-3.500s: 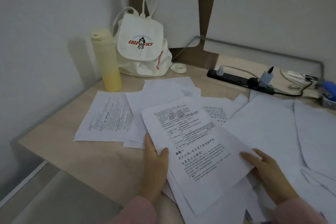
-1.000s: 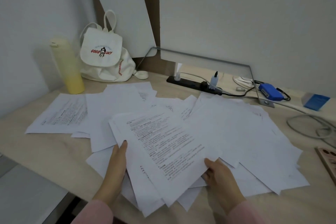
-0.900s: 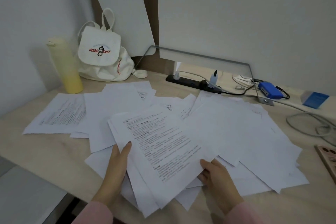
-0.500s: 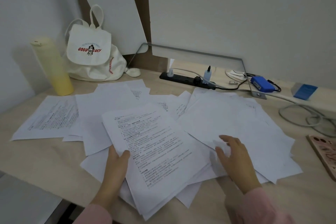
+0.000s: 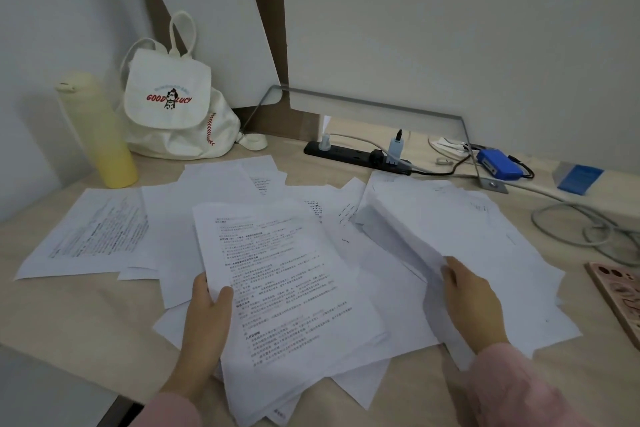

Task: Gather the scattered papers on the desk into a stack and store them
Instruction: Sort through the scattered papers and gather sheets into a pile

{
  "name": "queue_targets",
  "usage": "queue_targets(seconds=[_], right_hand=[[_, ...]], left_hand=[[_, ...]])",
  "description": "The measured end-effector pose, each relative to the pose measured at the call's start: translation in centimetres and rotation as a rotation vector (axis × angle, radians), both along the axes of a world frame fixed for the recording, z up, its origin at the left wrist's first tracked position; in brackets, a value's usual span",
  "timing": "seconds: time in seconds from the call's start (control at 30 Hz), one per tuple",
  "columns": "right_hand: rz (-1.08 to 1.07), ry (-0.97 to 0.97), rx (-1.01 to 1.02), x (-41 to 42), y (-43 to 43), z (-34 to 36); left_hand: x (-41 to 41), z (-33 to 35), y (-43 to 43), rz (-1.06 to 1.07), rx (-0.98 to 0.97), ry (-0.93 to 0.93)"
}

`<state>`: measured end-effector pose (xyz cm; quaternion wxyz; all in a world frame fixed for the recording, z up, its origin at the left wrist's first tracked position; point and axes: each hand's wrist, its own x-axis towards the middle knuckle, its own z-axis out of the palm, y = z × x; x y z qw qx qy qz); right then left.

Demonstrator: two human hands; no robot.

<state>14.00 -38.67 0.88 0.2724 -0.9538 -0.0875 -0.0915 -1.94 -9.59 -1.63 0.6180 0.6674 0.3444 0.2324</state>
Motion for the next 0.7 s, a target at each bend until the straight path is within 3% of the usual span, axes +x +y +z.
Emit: queue_targets(seconds=[0.1,0.43,0.7], right_hand=[[0.089,-0.019,0.219,-0.6,0.7,2.6],[0.440,0.213,0.821,-4.3,5.7,12.7],[0.520,0.328,1.341,-4.3,4.4,14.2]], left_hand=[[0.0,-0.3,0.1,-0.006,0.047,0.018],[0.0,-0.3,-0.1,-0.021,0.043,-0.023],[-0.5,-0.5,0.2,-0.054,-0.026,-0.037]])
